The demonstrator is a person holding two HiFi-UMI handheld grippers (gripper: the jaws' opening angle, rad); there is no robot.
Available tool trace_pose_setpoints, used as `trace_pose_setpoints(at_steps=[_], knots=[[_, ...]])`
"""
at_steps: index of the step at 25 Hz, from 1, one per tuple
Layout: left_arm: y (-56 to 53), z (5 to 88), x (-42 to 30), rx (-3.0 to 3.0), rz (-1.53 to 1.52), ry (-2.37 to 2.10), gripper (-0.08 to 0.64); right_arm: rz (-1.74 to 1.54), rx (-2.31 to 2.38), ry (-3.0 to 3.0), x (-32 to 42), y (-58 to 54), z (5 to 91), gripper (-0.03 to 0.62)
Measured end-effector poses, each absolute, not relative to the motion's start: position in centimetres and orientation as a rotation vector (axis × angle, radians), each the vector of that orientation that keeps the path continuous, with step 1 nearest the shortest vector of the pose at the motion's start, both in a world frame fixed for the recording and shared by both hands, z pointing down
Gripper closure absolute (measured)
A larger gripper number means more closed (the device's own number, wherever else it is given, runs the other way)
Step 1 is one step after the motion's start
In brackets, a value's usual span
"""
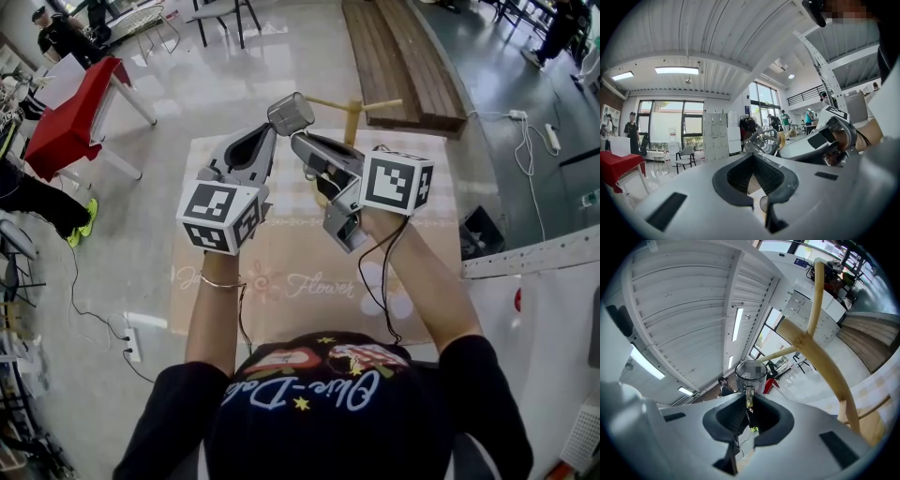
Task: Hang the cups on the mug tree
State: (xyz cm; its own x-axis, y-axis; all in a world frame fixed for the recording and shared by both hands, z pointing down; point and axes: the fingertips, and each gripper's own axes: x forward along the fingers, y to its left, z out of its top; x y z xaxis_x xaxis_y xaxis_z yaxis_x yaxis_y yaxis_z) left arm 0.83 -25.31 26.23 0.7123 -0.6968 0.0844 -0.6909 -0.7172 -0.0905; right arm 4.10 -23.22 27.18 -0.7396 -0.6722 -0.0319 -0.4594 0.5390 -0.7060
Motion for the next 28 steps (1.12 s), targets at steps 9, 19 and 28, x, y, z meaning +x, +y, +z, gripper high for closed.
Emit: trace_pose_setpoints(at_steps=[9, 19, 28], knots=[[-25.6, 25.8, 1.9, -2.853, -0.192, 1.135, 0.551, -1.054, -0.925, 2.404, 5.1, -23.4, 27.0, 0.543], [-25.5, 25.5, 2.6, -2.851, -0.200, 1.118, 0.552, -1.100, -0.896, 2.313, 5.8, -23.5, 26.9, 0.543], [-25.4, 25.2, 3.5, -2.852, -0.200, 1.097, 0.551, -1.123, -0.901, 2.268, 6.7, -23.5, 26.9, 0.543]])
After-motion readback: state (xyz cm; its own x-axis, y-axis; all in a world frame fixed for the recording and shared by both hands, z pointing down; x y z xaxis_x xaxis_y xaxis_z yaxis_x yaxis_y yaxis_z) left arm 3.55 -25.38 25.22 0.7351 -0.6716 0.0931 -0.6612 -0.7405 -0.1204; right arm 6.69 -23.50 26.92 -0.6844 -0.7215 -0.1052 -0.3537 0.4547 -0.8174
